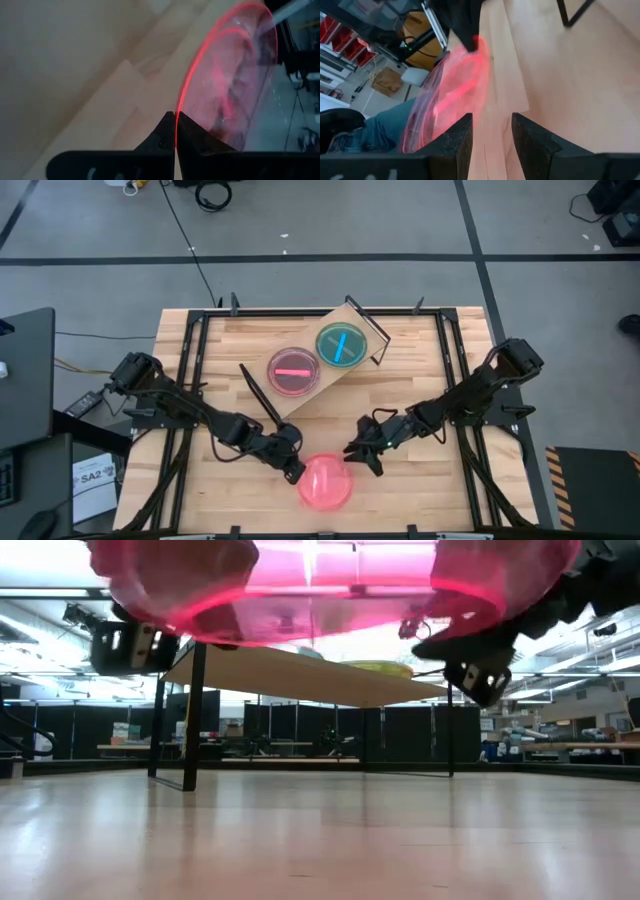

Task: Place and stack plates onto a shelf
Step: Stack one pink plate on the other pink plate on the shelf

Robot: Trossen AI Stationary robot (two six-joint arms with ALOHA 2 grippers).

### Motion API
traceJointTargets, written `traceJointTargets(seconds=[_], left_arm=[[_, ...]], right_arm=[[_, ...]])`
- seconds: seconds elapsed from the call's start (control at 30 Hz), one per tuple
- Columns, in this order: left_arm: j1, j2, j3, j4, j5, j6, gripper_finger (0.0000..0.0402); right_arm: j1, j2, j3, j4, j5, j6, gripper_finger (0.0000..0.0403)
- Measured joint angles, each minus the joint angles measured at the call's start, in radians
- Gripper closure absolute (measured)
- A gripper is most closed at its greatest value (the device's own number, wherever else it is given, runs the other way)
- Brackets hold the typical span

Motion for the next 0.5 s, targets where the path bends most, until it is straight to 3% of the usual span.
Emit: traceJointTargets(seconds=[0.3, 0.5], left_arm=[[-0.010, -0.005, 0.000, -0.002, 0.090, -0.001, 0.0398], [-0.011, -0.078, 0.000, -0.002, 0.124, -0.001, 0.0398]], right_arm=[[-0.024, -0.155, 0.000, -0.207, 0.004, -0.050, 0.0260], [-0.042, -0.280, 0.000, -0.388, 0.013, -0.064, 0.0260]])
